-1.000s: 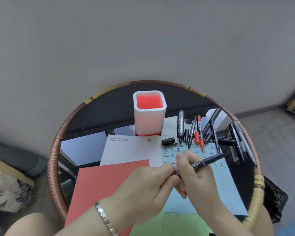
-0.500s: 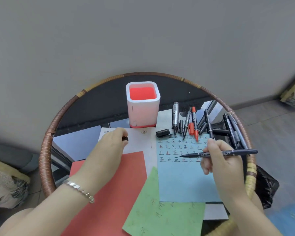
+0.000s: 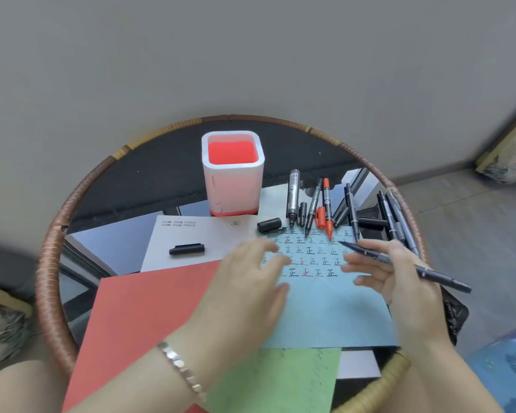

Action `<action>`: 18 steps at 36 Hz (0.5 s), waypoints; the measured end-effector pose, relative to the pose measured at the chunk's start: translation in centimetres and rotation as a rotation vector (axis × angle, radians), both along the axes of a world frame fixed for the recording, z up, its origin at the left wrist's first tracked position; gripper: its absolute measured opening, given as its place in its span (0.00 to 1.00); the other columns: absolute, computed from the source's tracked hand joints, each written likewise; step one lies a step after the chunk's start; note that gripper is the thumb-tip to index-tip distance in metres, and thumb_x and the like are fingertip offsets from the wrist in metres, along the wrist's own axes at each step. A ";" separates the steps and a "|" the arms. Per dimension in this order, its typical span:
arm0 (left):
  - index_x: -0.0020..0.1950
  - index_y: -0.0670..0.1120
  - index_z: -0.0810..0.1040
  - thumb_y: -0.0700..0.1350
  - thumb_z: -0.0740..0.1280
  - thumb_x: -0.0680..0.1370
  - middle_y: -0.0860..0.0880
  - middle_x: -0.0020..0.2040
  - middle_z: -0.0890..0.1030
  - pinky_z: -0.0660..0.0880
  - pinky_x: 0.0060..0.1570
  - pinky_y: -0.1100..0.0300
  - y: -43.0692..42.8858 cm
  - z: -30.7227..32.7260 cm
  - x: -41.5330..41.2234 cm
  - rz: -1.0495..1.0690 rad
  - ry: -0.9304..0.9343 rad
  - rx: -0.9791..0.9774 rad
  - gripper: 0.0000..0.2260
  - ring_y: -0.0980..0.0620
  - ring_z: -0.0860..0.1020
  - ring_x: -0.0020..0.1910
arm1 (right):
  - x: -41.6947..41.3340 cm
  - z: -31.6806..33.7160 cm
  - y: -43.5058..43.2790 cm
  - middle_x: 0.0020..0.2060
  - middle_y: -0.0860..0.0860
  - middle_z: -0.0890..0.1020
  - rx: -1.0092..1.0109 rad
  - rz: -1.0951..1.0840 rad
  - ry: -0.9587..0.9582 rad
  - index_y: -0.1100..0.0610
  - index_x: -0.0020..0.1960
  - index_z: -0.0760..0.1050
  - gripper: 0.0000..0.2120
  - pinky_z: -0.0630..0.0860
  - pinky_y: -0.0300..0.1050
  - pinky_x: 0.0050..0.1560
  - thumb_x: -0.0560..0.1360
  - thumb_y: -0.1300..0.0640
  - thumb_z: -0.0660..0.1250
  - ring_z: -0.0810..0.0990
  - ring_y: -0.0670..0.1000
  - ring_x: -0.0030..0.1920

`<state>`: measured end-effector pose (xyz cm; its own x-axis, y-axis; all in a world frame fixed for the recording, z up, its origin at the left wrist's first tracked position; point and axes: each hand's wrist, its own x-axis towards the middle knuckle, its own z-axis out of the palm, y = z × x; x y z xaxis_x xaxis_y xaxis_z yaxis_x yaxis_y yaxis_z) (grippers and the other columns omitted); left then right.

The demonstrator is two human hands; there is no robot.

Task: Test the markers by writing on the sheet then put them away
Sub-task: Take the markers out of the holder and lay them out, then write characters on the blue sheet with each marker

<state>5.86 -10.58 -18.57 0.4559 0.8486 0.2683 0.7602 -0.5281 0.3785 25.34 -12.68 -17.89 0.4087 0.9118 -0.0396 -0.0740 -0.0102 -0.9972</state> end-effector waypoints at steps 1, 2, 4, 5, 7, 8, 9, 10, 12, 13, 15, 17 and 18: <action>0.51 0.48 0.77 0.51 0.58 0.71 0.47 0.53 0.79 0.73 0.52 0.56 -0.2 0.0 1.1 -0.030 0.034 0.006 0.15 0.48 0.77 0.54 | 0.5 0.2 0.0 0.29 0.53 0.84 -0.009 -0.026 -0.014 0.59 0.42 0.78 0.15 0.78 0.37 0.30 0.79 0.57 0.55 0.83 0.50 0.31; 0.51 0.48 0.77 0.52 0.59 0.70 0.47 0.53 0.79 0.74 0.53 0.54 -0.3 -0.1 2.2 -0.054 0.061 0.014 0.15 0.47 0.78 0.55 | 1.0 0.3 0.0 0.28 0.51 0.83 -0.014 -0.057 -0.040 0.58 0.40 0.77 0.14 0.77 0.36 0.29 0.79 0.56 0.57 0.82 0.48 0.30; 0.52 0.48 0.77 0.54 0.61 0.69 0.46 0.55 0.80 0.74 0.54 0.52 -0.3 -0.5 4.1 -0.089 0.080 0.023 0.17 0.46 0.78 0.57 | 2.0 0.5 -0.1 0.23 0.49 0.80 -0.016 -0.127 -0.128 0.57 0.36 0.75 0.12 0.75 0.34 0.28 0.77 0.54 0.61 0.79 0.46 0.26; 0.53 0.48 0.77 0.55 0.59 0.69 0.45 0.56 0.80 0.74 0.55 0.51 -0.2 -0.8 4.7 -0.098 0.093 0.019 0.19 0.46 0.78 0.57 | 2.4 0.5 -0.1 0.21 0.49 0.79 -0.014 -0.163 -0.171 0.56 0.35 0.74 0.13 0.74 0.33 0.27 0.76 0.53 0.62 0.77 0.45 0.24; 0.56 0.49 0.76 0.57 0.55 0.69 0.44 0.59 0.78 0.70 0.59 0.49 -0.1 -1.7 5.6 -0.114 0.129 -0.014 0.21 0.46 0.76 0.60 | 3.2 0.4 0.0 0.19 0.48 0.75 -0.009 -0.231 -0.212 0.57 0.33 0.71 0.14 0.71 0.32 0.24 0.75 0.52 0.65 0.72 0.43 0.21; 0.58 0.50 0.76 0.58 0.55 0.70 0.43 0.61 0.77 0.67 0.61 0.46 -0.1 -2.1 5.9 -0.131 0.142 -0.039 0.22 0.45 0.74 0.62 | 3.5 0.3 0.1 0.19 0.47 0.74 -0.011 -0.253 -0.218 0.57 0.33 0.70 0.14 0.68 0.32 0.22 0.75 0.52 0.65 0.70 0.43 0.20; 0.60 0.52 0.74 0.58 0.56 0.70 0.42 0.65 0.74 0.63 0.64 0.45 -0.1 -2.6 6.0 -0.154 0.151 -0.072 0.22 0.43 0.71 0.65 | 3.8 0.1 0.3 0.18 0.47 0.74 -0.016 -0.267 -0.221 0.57 0.33 0.70 0.14 0.67 0.32 0.21 0.75 0.52 0.65 0.68 0.42 0.19; 0.63 0.55 0.72 0.59 0.56 0.71 0.41 0.68 0.70 0.56 0.66 0.44 -0.2 -2.8 6.0 -0.176 0.148 -0.102 0.22 0.42 0.67 0.68 | 3.9 -0.1 0.5 0.18 0.47 0.74 -0.022 -0.272 -0.218 0.57 0.33 0.71 0.15 0.66 0.32 0.21 0.75 0.51 0.64 0.68 0.42 0.19; 0.65 0.59 0.69 0.60 0.54 0.73 0.42 0.73 0.63 0.44 0.68 0.44 -0.3 -3.2 6.1 -0.197 0.147 -0.139 0.21 0.41 0.58 0.72 | 3.8 -0.6 1.0 0.18 0.48 0.73 -0.032 -0.256 -0.203 0.57 0.33 0.71 0.16 0.65 0.33 0.21 0.76 0.50 0.62 0.67 0.43 0.19; 0.65 0.60 0.69 0.60 0.53 0.73 0.43 0.73 0.62 0.42 0.67 0.44 -0.3 -3.3 6.1 -0.197 0.155 -0.124 0.21 0.41 0.57 0.73 | 3.5 -0.9 1.3 0.17 0.48 0.73 -0.038 -0.239 -0.196 0.57 0.33 0.72 0.16 0.66 0.33 0.21 0.77 0.50 0.61 0.68 0.43 0.19; 0.64 0.62 0.69 0.60 0.52 0.74 0.43 0.73 0.61 0.41 0.70 0.46 -0.3 -3.4 6.2 -0.201 0.179 -0.104 0.20 0.40 0.56 0.73 | 2.9 -1.4 1.9 0.17 0.48 0.74 -0.056 -0.206 -0.194 0.56 0.32 0.72 0.17 0.69 0.34 0.21 0.77 0.50 0.61 0.70 0.43 0.19; 0.63 0.62 0.70 0.60 0.53 0.74 0.42 0.72 0.64 0.43 0.71 0.49 -0.2 -3.5 6.3 -0.201 0.199 -0.097 0.19 0.38 0.58 0.72 | 2.2 -1.9 2.2 0.17 0.48 0.75 -0.069 -0.184 -0.199 0.57 0.33 0.73 0.17 0.71 0.33 0.22 0.77 0.50 0.61 0.72 0.43 0.19; 0.62 0.62 0.71 0.60 0.54 0.73 0.42 0.71 0.66 0.46 0.69 0.49 -0.2 -3.6 6.3 -0.195 0.203 -0.087 0.19 0.38 0.62 0.70 | 1.9 -2.0 2.3 0.17 0.49 0.75 -0.067 -0.182 -0.207 0.57 0.32 0.72 0.17 0.71 0.33 0.22 0.76 0.49 0.61 0.73 0.43 0.19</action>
<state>12.19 -10.80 -22.17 0.6499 0.7552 0.0849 0.7121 -0.6442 0.2791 27.28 -10.38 -19.90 0.5712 0.8208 0.0042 0.1243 -0.0815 -0.9889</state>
